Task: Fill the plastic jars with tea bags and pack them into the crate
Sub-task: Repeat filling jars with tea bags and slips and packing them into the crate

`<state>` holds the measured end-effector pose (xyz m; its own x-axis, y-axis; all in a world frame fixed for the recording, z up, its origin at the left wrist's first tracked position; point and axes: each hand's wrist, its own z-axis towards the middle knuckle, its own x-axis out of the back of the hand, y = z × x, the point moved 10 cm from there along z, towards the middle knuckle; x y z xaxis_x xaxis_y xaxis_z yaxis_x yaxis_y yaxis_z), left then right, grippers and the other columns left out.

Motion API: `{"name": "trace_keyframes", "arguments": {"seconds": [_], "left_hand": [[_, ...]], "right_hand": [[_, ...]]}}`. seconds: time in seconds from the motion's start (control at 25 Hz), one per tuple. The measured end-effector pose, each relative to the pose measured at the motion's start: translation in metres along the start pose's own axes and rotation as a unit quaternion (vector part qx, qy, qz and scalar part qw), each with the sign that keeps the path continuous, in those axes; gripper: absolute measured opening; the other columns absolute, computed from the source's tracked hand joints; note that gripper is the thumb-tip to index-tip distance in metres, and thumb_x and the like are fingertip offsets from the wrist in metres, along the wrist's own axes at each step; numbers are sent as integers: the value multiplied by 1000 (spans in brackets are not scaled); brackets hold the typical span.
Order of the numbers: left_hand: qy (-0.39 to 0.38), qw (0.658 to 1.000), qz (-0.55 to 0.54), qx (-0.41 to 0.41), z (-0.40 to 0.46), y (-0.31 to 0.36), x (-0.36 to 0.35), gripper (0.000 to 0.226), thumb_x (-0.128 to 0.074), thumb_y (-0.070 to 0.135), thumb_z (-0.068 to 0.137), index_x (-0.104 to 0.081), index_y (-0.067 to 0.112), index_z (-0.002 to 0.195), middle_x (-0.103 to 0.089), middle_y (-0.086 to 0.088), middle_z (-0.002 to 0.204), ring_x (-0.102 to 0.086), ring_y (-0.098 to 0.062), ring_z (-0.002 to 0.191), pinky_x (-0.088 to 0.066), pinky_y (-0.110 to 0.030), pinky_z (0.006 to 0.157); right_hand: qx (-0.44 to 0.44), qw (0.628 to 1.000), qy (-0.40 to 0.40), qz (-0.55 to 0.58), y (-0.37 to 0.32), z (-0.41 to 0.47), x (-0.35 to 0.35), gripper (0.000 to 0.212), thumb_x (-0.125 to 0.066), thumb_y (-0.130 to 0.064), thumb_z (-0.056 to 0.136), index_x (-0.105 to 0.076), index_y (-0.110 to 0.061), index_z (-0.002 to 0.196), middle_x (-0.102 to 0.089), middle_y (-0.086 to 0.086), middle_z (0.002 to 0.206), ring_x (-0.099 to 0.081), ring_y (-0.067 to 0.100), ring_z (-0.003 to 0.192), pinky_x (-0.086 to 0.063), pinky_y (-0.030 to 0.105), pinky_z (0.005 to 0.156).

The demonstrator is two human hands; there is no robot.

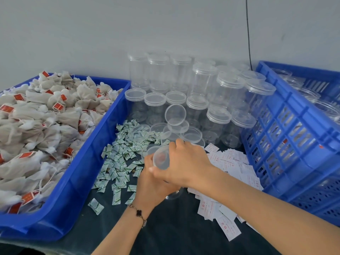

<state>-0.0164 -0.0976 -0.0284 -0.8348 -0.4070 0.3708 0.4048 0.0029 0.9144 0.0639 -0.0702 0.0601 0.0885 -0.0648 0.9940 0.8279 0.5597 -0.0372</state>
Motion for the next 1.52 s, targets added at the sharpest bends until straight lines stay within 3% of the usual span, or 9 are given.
{"name": "trace_keyframes", "arguments": {"seconds": [0.12,0.28,0.64,1.0,1.08,1.16,1.24,1.4,1.52], "left_hand": [[-11,1000,-10,-19,-4,3,-3,89,-74,54,37,-35,30,114,-50,37,102,-59,10,84,-53,-19,64],[-23,1000,-14,-4,-5,6,-1,86,-76,61,37,-28,36,104,-56,17,98,-56,16,84,-45,-6,59],[-16,1000,-12,22,-2,2,-1,86,-83,51,40,-30,32,105,-55,19,93,-58,5,81,-43,-14,59],[-2,1000,24,-5,2,2,-5,79,-79,54,40,-27,43,98,-57,20,89,-57,14,75,-41,-6,52],[10,999,8,-51,3,4,-11,56,-78,37,65,-40,29,105,-59,14,93,-61,4,77,-47,-13,62],[33,997,-5,-71,3,4,-11,25,-69,23,80,-51,21,98,-58,9,91,-59,0,81,-48,-18,70],[38,998,-28,-49,0,-4,-13,29,-70,31,74,-55,29,98,-61,10,94,-58,3,86,-47,-15,75],[40,998,-46,-19,2,-13,-9,59,-82,3,65,-54,27,112,-59,23,98,-56,15,86,-42,-9,75],[10,997,-75,-26,3,-6,-9,56,-73,43,63,-51,24,111,-65,12,93,-64,-1,85,-55,-26,69]], "right_hand": [[34,998,11,-52,-6,4,8,74,-43,-81,69,-53,-13,96,-59,4,96,-53,23,87,-29,32,64],[80,995,-18,-64,-9,10,8,69,-46,-81,67,-53,-13,78,-57,2,85,-40,20,81,-29,32,66],[112,993,-13,-25,-8,21,6,70,-56,-81,59,-58,-12,71,-48,-6,74,-39,15,77,-27,27,63],[141,989,-30,-31,-12,19,4,62,-58,-70,67,-59,-10,85,-51,-2,86,-42,17,87,-28,27,68],[99,994,6,-50,-15,11,-3,65,-44,-66,77,-56,-8,102,-51,3,98,-43,24,97,-28,32,74],[-8,999,16,-32,-13,5,-14,80,-32,-71,82,-47,-2,120,-48,11,112,-44,32,102,-33,40,79],[-83,996,38,4,-11,2,-20,81,-32,-70,85,-43,-1,125,-45,13,118,-43,34,104,-36,44,82],[-81,987,125,54,-6,1,-13,61,-42,-56,88,-53,-4,119,-54,10,113,-48,31,103,-37,41,83],[7,987,135,82,-9,-1,-9,55,-54,-48,85,-61,-2,115,-62,11,106,-54,31,96,-43,39,83]]}}
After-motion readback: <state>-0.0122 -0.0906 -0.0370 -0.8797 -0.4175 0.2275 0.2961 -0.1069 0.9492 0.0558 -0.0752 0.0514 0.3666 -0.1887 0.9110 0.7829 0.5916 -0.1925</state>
